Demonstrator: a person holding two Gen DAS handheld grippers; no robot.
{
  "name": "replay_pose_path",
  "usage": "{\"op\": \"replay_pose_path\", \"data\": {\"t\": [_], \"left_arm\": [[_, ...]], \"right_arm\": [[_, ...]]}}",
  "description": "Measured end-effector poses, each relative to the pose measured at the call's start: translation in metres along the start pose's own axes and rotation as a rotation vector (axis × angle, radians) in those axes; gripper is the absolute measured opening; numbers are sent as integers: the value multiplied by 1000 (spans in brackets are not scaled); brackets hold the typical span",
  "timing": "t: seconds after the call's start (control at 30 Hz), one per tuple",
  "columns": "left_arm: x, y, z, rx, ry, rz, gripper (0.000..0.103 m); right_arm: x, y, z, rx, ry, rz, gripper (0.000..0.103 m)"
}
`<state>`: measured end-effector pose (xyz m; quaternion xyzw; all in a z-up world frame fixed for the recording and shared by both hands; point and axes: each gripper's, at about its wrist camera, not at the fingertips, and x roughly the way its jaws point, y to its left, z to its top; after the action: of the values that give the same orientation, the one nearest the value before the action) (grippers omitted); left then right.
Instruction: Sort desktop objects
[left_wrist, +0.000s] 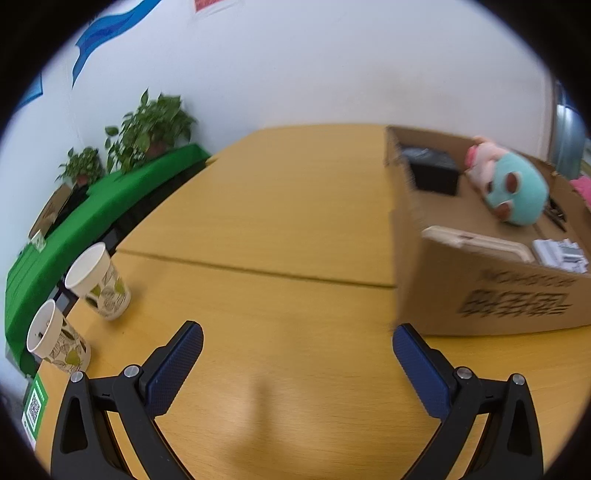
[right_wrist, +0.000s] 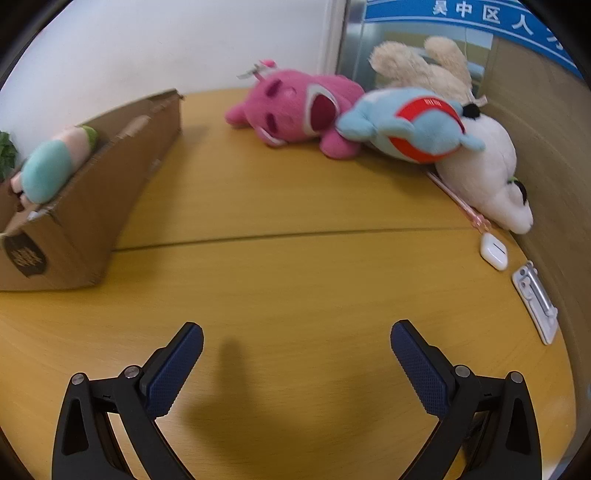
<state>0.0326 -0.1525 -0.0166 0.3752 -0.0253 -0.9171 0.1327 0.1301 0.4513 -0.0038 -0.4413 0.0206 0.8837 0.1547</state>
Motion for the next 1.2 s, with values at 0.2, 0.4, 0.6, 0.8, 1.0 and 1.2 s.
{"op": "replay_pose_path", "data": {"t": [0.2,0.4,0.6,0.8,1.0,1.2], "left_arm": [[38,24,-6,-10,128,-1,103],[59,40,6,-74,172,-112,103],[78,39,22,-50,169,-142,103],[84,45,25,-51,168,-147,103],[84,46,25,-51,168,-147,103],[85,46,25,-52,169,-148,103]], "right_arm": [[24,-28,0,104,78,70,103],[34,-49,9,157,40,17,103],[45,-59,21,115,39,48,103],[47,-60,25,75,39,79,103],[47,-61,24,52,37,100,103],[46,-61,24,54,37,99,103]]}}
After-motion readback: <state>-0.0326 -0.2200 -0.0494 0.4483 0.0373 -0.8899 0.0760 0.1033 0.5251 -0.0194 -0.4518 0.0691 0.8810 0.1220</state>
